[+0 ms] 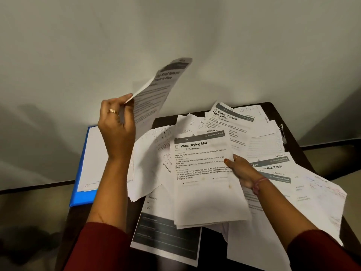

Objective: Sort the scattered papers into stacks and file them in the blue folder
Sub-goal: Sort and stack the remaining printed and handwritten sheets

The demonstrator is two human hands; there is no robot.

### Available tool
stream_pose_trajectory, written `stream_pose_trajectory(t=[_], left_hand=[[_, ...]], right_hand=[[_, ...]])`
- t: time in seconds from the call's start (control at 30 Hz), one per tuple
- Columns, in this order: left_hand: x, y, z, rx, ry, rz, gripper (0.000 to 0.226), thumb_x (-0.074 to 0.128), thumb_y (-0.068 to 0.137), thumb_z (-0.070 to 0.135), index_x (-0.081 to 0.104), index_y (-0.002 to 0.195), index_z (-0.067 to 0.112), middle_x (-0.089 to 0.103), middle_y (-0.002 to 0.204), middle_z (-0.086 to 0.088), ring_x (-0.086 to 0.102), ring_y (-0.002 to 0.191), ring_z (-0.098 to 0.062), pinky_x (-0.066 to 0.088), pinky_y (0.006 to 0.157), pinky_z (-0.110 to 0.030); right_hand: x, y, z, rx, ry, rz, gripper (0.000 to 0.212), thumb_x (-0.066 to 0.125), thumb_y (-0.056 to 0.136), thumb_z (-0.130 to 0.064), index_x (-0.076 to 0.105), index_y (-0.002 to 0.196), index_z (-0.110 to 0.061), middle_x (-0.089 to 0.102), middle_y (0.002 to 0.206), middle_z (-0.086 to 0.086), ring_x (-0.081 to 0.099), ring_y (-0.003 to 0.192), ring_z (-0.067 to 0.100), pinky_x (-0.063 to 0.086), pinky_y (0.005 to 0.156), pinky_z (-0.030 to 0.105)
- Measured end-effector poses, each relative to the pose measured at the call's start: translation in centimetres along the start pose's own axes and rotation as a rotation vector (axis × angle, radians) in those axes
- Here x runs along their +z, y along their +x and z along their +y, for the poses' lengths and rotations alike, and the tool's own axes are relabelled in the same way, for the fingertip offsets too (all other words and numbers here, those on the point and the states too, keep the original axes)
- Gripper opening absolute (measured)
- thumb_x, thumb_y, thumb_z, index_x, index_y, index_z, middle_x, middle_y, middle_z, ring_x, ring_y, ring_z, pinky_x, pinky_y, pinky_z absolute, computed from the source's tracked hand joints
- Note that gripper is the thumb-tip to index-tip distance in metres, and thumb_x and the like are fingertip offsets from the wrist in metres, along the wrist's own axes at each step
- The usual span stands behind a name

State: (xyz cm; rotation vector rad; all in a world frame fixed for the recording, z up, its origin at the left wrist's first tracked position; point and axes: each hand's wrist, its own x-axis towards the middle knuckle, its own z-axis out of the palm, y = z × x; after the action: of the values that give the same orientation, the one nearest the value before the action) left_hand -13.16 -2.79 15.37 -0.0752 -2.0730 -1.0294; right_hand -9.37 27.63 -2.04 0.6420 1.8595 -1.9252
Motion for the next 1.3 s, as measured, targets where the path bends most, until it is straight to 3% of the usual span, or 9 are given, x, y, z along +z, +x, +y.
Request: stream_pose_trajectory(t=[0.17,0.23,0.33,0.47,0.6,0.7,0.87,1.07,1.3], left_hand=[[-0.7,-0.3,0.4,-0.206,-0.149,-0.089,0.021,0.043,0.101,0.019,0.058,0.111,0.009,0.059,0.102,0.004,0.056,0.091,-0.006,0.046,0.075,-0.013],[-0.3,-1.2,-0.2,-0.376,-0.204,-0.098,0.02,0.043,0.101,0.022,0.056,0.111,0.012,0.06,0.098,0.009,0.057,0.087,-0.002,0.047,0.075,-0.016],[0.7,-3.3,-0.5,-0.621,-0.338,-0.123,0.012,0.043,0.101,0.021,0.054,0.102,0.014,0.063,0.094,0.002,0.06,0.081,-0.005,0.049,0.075,-0.026],[1.9,-7.4,0.1,-0.859,-0.473,-0.234,0.016,0.041,0.102,0.014,0.054,0.093,0.013,0.066,0.089,-0.002,0.067,0.067,0.001,0.051,0.059,-0.017],[2.7,-12.1,-0.5,-1.03,-0.48,-0.389,0.017,0.044,0.101,0.02,0.06,0.1,0.017,0.071,0.099,-0.009,0.07,0.088,-0.024,0.057,0.073,-0.037],[3.0,-15.2,-0.7,-1.184,-0.501,-0.447,0.018,0.045,0.101,0.02,0.061,0.105,0.013,0.071,0.101,-0.012,0.069,0.093,-0.03,0.056,0.083,-0.048],[3.2,-18.2,-1.3,-1.299,-0.447,-0.545,0.018,0.045,0.101,0.021,0.061,0.101,0.013,0.072,0.1,-0.012,0.069,0.092,-0.03,0.055,0.084,-0.048],[3.4,-19.7,-2.4,-1.357,-0.39,-0.589,0.02,0.042,0.102,0.023,0.06,0.101,0.014,0.07,0.103,-0.012,0.067,0.093,-0.027,0.054,0.086,-0.047],[3.1,-20.2,-3.4,-1.458,-0.381,-0.631,0.023,0.045,0.1,0.03,0.058,0.094,0.012,0.067,0.098,-0.016,0.064,0.087,-0.031,0.051,0.085,-0.053]], right_hand=[[-3.0,-3.3,-2.3,-0.004,0.198,-0.111,0.029,0.047,0.097,-0.008,0.055,0.125,-0.005,0.065,0.12,0.014,0.061,0.113,0.03,0.053,0.09,0.04],[-4.4,-4.6,-3.0,-0.021,0.263,-0.117,0.029,0.048,0.096,-0.008,0.055,0.124,-0.006,0.065,0.12,0.015,0.062,0.11,0.029,0.054,0.088,0.038],[-6.3,-6.2,-3.5,-0.042,0.367,-0.095,0.029,0.048,0.095,-0.007,0.058,0.122,-0.007,0.066,0.118,0.014,0.068,0.1,0.025,0.058,0.081,0.035],[-7.7,-7.8,-3.2,-0.052,0.416,-0.085,0.029,0.047,0.094,-0.006,0.058,0.121,-0.007,0.067,0.116,0.012,0.069,0.098,0.024,0.059,0.072,0.032],[-8.0,-8.1,-1.8,-0.011,0.381,-0.096,0.027,0.045,0.096,-0.006,0.058,0.12,-0.007,0.068,0.115,0.013,0.068,0.098,0.025,0.059,0.073,0.034],[-7.5,-7.8,-0.2,0.052,0.322,-0.08,0.024,0.048,0.096,-0.007,0.06,0.116,-0.008,0.071,0.108,0.011,0.07,0.092,0.023,0.059,0.069,0.033],[-6.4,-6.1,2.5,0.112,0.246,-0.094,0.027,0.05,0.096,-0.007,0.058,0.121,-0.007,0.068,0.114,0.015,0.066,0.102,0.029,0.058,0.079,0.039],[-4.5,-4.5,4.1,0.124,0.132,-0.043,0.024,0.052,0.095,-0.006,0.059,0.118,-0.003,0.068,0.108,0.016,0.068,0.089,0.027,0.06,0.069,0.036],[-2.1,-3.2,5.5,0.069,-0.043,0.045,0.022,0.057,0.093,-0.006,0.061,0.115,-0.005,0.066,0.115,0.013,0.065,0.102,0.028,0.051,0.092,0.04]])
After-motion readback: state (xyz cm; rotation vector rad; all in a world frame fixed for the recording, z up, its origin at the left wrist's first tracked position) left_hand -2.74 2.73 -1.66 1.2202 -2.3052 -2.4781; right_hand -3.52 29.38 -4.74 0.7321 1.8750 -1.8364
